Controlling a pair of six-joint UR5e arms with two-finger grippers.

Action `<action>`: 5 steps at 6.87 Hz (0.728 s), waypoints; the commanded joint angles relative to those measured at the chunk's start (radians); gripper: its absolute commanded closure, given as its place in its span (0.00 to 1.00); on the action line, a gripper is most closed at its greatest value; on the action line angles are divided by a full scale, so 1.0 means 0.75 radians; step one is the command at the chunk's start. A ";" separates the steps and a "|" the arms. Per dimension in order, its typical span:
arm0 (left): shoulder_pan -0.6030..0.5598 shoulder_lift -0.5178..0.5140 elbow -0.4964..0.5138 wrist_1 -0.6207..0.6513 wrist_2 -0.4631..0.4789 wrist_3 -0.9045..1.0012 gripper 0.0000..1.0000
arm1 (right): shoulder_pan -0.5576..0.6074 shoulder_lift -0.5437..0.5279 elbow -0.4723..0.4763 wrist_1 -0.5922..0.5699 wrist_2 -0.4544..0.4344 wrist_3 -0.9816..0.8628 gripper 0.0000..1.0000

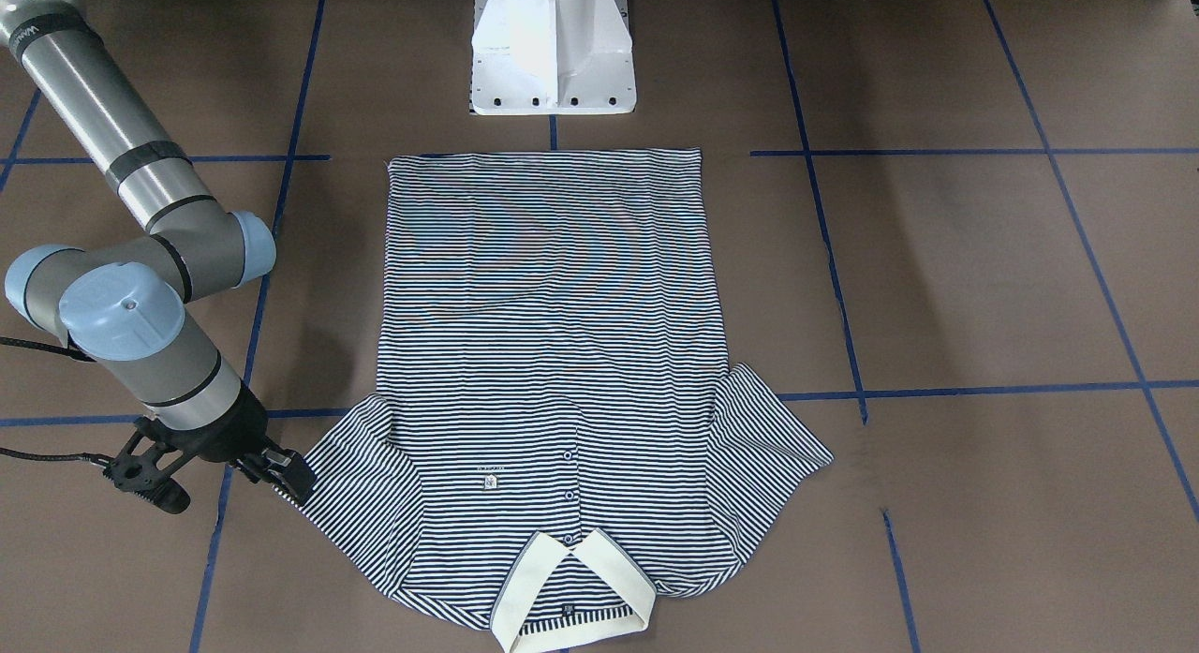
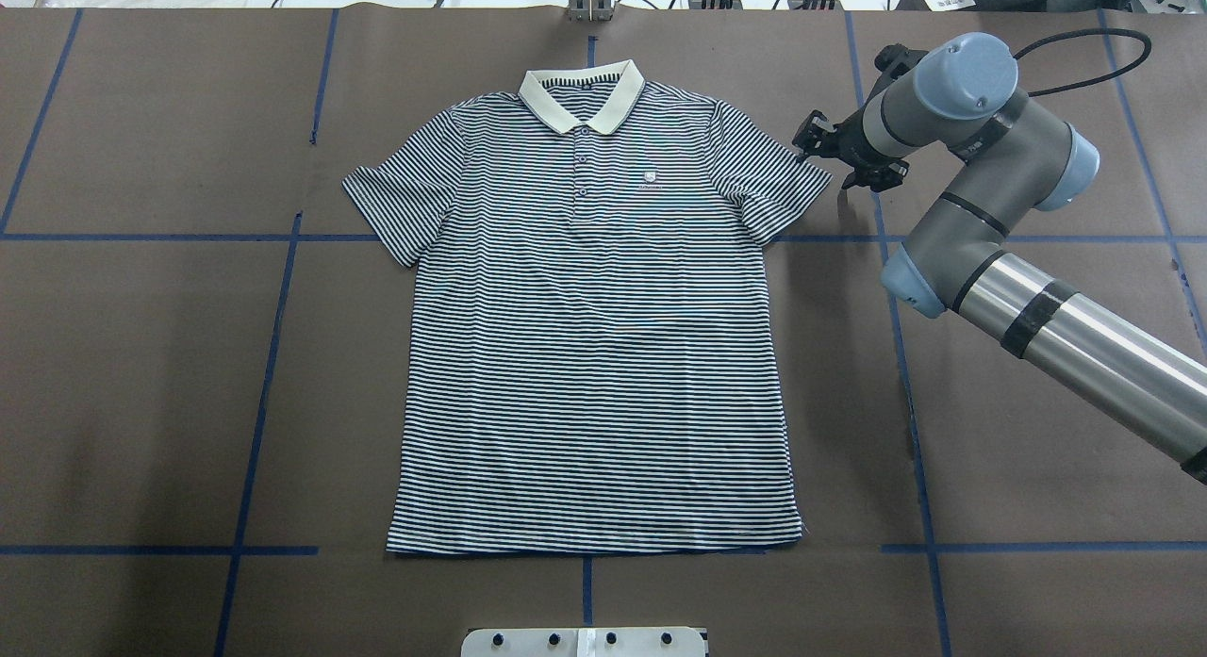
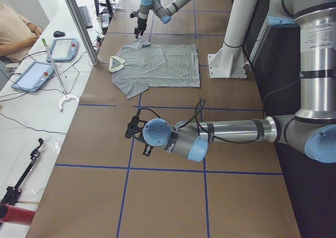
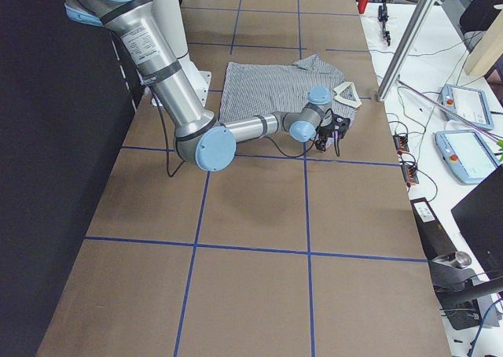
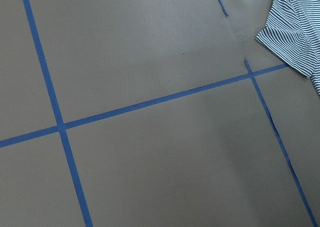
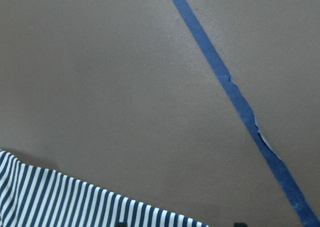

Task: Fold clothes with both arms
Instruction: 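Move the right gripper over the shirt toward the collar and shoulder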

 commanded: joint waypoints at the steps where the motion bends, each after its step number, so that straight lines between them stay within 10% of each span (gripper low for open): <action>1: 0.000 0.000 0.000 0.001 -0.001 0.000 0.00 | -0.007 -0.009 -0.001 -0.002 -0.008 -0.001 0.43; 3: 0.000 -0.004 -0.003 0.001 -0.003 -0.041 0.00 | -0.007 -0.011 -0.001 -0.006 -0.008 0.001 0.91; 5: 0.000 -0.006 -0.003 0.001 -0.011 -0.059 0.00 | -0.009 -0.003 0.001 -0.006 -0.006 0.003 1.00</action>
